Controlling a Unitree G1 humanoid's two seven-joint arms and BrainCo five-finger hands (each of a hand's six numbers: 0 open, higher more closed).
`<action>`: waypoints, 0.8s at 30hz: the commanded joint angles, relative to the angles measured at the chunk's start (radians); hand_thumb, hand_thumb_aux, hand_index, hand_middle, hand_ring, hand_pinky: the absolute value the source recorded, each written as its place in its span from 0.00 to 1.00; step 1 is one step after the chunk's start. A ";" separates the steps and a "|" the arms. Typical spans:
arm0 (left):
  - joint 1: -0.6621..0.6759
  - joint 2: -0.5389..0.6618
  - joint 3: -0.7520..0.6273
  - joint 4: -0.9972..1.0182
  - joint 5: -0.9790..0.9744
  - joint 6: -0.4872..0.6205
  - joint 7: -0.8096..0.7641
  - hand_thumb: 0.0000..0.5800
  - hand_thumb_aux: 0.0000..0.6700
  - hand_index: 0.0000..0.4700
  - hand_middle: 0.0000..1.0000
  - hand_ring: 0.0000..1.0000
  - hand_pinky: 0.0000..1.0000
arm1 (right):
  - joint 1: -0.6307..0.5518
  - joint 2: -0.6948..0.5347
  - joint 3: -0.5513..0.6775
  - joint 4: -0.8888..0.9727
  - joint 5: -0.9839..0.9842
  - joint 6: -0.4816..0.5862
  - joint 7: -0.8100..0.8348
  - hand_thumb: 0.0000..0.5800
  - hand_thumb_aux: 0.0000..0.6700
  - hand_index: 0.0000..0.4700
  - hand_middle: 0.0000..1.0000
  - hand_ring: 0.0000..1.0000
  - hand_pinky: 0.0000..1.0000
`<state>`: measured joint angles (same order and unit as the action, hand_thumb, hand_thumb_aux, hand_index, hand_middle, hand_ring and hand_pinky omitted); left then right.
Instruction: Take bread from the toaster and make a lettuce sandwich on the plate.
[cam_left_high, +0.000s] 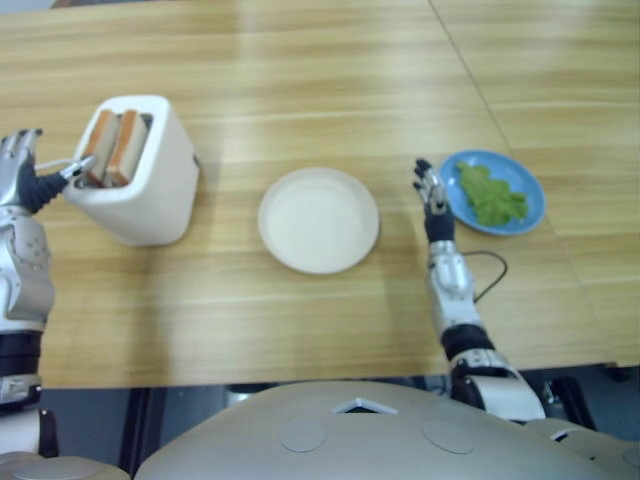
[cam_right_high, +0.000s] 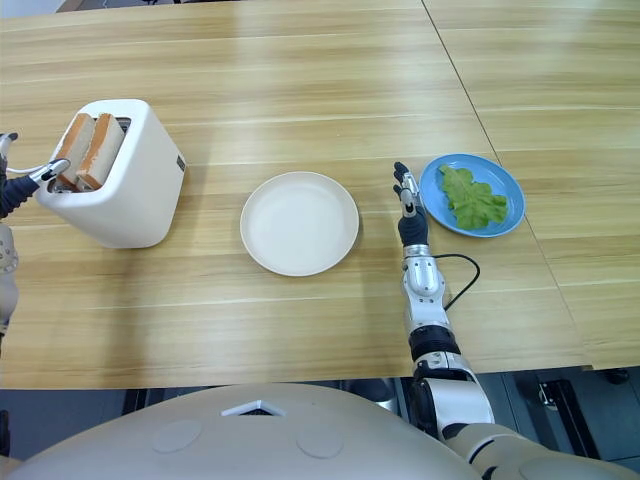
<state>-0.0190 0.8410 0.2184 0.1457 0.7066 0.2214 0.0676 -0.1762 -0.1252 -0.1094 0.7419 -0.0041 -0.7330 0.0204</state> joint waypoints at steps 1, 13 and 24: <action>0.000 -0.003 -0.062 0.005 0.031 0.014 -0.014 0.00 0.00 0.00 0.00 0.00 0.00 | 0.007 0.001 0.007 0.006 -0.012 0.008 -0.003 0.00 0.00 0.00 0.00 0.00 0.00; -0.010 0.018 -0.231 -0.048 0.289 0.104 0.013 0.00 0.00 0.00 0.00 0.00 0.00 | 0.008 -0.006 0.004 0.027 -0.026 0.017 -0.010 0.00 0.00 0.00 0.00 0.00 0.00; -0.027 -0.023 -0.151 -0.065 0.196 0.099 0.095 1.00 1.00 0.98 1.00 1.00 1.00 | 0.006 -0.007 0.007 0.045 -0.032 0.019 -0.009 0.00 0.00 0.00 0.00 0.00 0.00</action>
<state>-0.0421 0.8308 0.0463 0.0909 0.9262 0.3324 0.1399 -0.1732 -0.1278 -0.1077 0.7715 -0.0281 -0.7289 0.0147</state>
